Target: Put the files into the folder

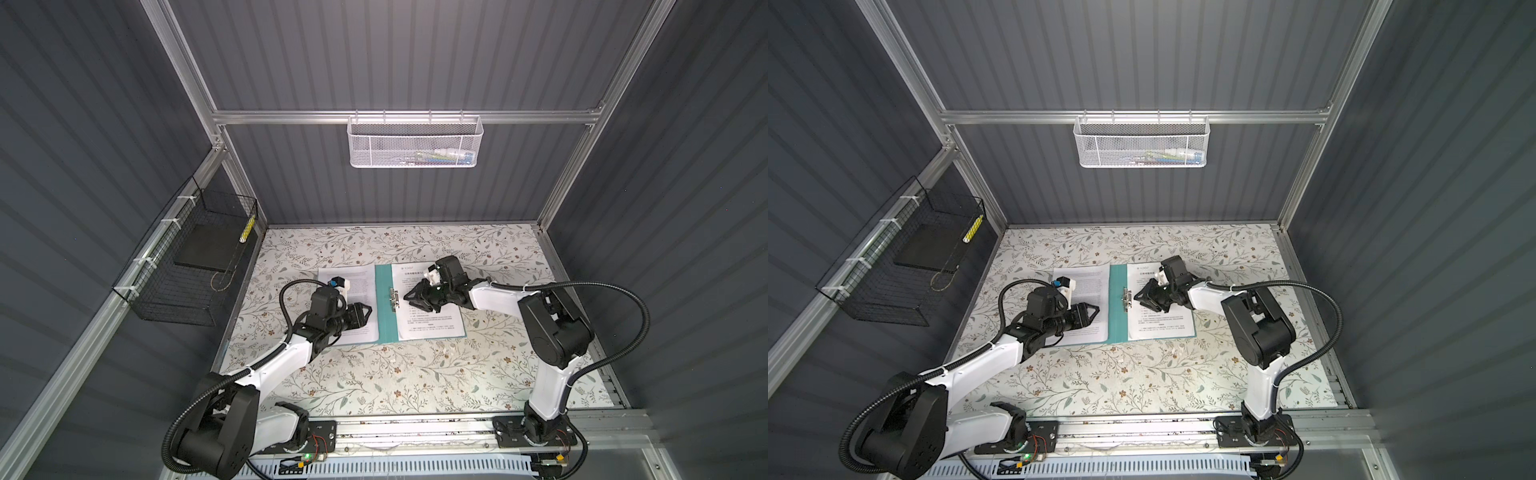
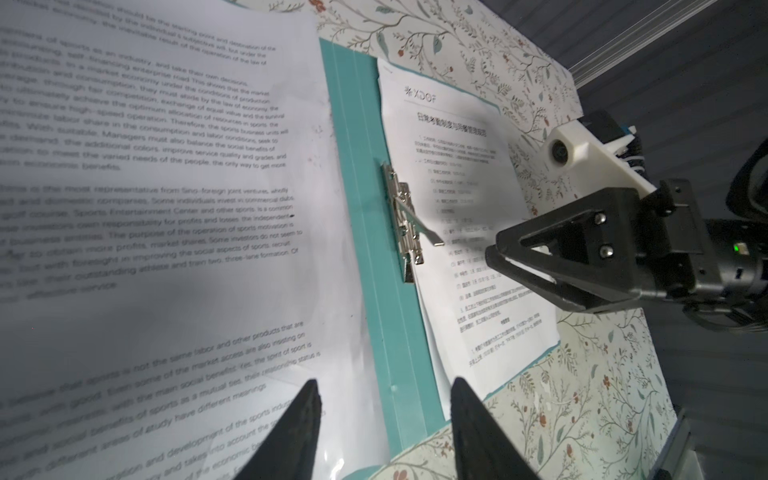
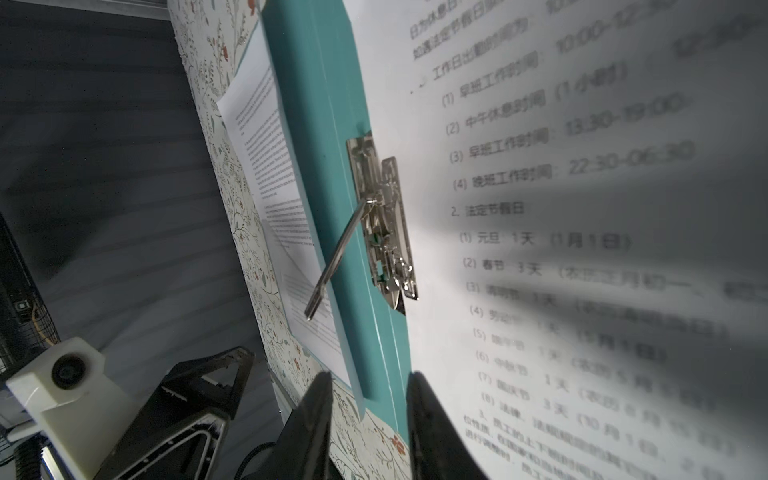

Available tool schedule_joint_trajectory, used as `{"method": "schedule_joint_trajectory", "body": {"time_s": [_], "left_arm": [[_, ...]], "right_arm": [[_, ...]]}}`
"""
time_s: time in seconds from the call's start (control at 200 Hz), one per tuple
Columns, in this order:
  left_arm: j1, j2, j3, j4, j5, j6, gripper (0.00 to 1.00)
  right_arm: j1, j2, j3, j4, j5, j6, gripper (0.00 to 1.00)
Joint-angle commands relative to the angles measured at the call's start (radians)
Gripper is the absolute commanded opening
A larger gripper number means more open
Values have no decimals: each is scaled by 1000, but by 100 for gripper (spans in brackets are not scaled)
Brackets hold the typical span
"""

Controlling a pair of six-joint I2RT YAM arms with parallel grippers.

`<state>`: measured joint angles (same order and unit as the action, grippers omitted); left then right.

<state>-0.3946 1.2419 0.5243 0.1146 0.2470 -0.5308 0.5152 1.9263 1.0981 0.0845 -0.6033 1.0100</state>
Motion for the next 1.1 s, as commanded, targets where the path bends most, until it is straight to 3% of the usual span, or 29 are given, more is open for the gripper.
{"method": "schedule_joint_trajectory", "body": {"time_s": [0.0,0.24,0.545,1.091], "left_arm": [[2,22,-50,17,-4,15,50],[1,51,-100,81,7,5,46],[2,64,-113,99,0,7,46],[2,80,-113,115,-4,11,45]], "right_arm": [[6,39,38,63,-52,64,33],[9,69,69,77,-49,84,33],[29,124,159,52,-89,79,32],[51,147,170,48,-107,73,30]]}}
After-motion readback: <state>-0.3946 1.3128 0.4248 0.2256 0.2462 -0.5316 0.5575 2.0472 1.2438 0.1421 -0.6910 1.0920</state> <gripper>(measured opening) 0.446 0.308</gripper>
